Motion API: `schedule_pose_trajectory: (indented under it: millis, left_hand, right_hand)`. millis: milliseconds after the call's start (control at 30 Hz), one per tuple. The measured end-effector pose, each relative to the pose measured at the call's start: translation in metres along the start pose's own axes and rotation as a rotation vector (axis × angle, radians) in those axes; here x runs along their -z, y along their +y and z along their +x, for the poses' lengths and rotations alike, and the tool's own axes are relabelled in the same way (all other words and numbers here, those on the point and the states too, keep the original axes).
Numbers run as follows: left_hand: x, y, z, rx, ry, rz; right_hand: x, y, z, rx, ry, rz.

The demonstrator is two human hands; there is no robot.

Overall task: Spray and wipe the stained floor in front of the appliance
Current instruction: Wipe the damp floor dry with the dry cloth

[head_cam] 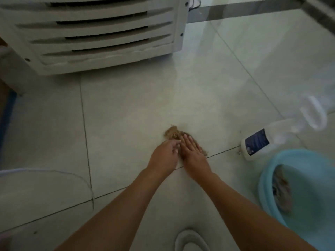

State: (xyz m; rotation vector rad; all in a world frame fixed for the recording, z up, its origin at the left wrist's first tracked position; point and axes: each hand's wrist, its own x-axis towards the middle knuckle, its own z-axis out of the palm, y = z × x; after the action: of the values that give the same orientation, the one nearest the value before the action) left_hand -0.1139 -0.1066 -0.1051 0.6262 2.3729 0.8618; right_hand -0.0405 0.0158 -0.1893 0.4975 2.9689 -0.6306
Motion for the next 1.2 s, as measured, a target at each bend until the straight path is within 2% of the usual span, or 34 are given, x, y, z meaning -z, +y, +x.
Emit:
schedule_pose_trajectory:
  millis: [167, 333, 500, 700, 867, 967, 1067, 1200]
  left_hand:
    - [-0.01, 0.04, 0.023, -0.093, -0.087, -0.05]
    - [-0.02, 0.069, 0.045, -0.128, -0.176, -0.084]
    - [-0.02, 0.075, 0.066, -0.15, -0.211, -0.121]
    - [-0.007, 0.07, 0.096, -0.126, -0.214, -0.094]
    - [-0.01, 0.077, 0.113, -0.094, -0.211, -0.093]
    - [-0.013, 0.082, 0.127, -0.095, -0.212, -0.079]
    - [-0.004, 0.09, 0.148, -0.082, -0.183, -0.088]
    - [0.026, 0.091, 0.166, -0.106, -0.08, -0.081]
  right_hand:
    - [0.035, 0.073, 0.006, -0.402, 0.084, 0.004]
    - [0.031, 0.063, 0.018, -0.635, 0.234, 0.046]
    - [0.067, 0.114, 0.073, -0.881, 0.231, 0.08]
    - [0.065, 0.125, 0.089, -0.857, 0.285, 0.065]
    - [0.025, 0.064, 0.039, -0.53, 0.318, 0.099]
    - [0.014, 0.051, 0.035, -0.463, 0.275, 0.172]
    - [0.031, 0.069, 0.087, -0.403, 0.231, 0.158]
    - [0.075, 0.112, 0.216, -0.368, 0.126, 0.086]
